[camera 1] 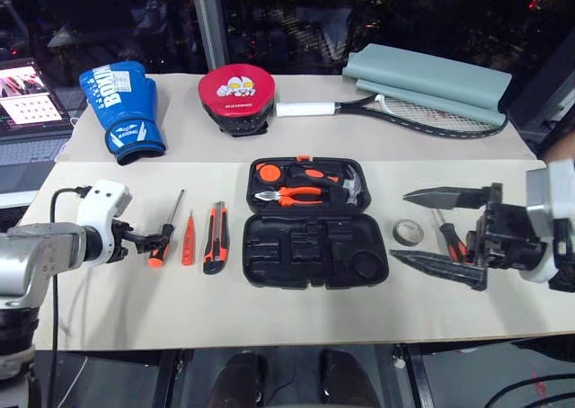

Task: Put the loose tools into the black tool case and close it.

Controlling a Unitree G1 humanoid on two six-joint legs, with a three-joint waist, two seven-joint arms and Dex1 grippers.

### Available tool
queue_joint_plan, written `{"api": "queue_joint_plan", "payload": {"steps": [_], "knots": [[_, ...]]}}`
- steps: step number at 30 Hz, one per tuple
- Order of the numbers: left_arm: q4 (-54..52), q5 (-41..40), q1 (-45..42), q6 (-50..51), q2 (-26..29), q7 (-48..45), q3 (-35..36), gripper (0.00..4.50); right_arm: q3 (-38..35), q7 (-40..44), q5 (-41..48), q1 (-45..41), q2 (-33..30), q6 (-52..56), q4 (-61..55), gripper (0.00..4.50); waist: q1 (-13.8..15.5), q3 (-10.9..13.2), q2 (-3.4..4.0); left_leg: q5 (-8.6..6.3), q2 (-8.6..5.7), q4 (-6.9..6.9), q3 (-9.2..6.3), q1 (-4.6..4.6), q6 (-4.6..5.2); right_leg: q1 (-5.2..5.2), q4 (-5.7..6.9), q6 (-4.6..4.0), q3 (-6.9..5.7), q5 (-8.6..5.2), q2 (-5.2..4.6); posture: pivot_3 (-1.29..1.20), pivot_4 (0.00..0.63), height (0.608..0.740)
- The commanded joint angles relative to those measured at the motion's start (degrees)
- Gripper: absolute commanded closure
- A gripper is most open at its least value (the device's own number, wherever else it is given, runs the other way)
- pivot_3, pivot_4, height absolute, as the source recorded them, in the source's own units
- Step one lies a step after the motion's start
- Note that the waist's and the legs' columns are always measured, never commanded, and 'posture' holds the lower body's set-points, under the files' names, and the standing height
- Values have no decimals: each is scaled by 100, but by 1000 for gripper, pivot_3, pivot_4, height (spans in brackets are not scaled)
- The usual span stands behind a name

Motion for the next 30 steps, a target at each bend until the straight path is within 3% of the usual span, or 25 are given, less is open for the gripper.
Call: {"api": "queue_joint_plan", "payload": {"steps": [1, 2, 6, 11, 15, 30], "knots": [[185, 296, -169, -253, 42, -27, -307, 21, 120, -389, 332, -328, -16, 61, -215, 0, 4, 0, 0, 0, -1, 0, 0, 0, 0, -1, 1, 0, 0, 0, -1, 0, 150, 736], [258, 335, -197, -304, 17, -26, -371, 21, 206, -487, 378, -422, 2, 67, -236, 0, 5, 0, 0, 0, 0, 0, 0, 1, 0, 0, 1, -1, -1, 0, -2, 0, 150, 736], [471, 479, -219, -421, 22, -104, -688, 1043, 439, -696, 448, -623, 23, 52, -245, 0, 0, -1, 2, 0, 3, 0, 0, 4, 0, 0, 3, -5, -2, 2, -3, 0, 150, 736], [708, 554, -196, -483, 54, -161, -824, 2929, 413, -616, 427, -549, -10, -29, -166, 0, -21, -7, 11, 0, 4, 0, 1, 11, 0, 5, 5, -5, -1, 2, -3, 0, 150, 736], [784, 514, -149, -376, 99, -250, -848, 4135, 366, -551, 424, -482, -16, -46, -143, 0, -58, -15, 24, 1, 7, 0, 3, 26, 0, 12, 13, -12, 2, 1, 2, 0, 150, 736], [988, 524, -388, -349, 297, -419, -661, 4181, 553, -651, 279, -425, 204, -146, -150, 0, -110, -17, 28, 2, 14, 0, 11, 46, -1, 17, 21, -14, 16, 0, 18, 0, 150, 736]]}}
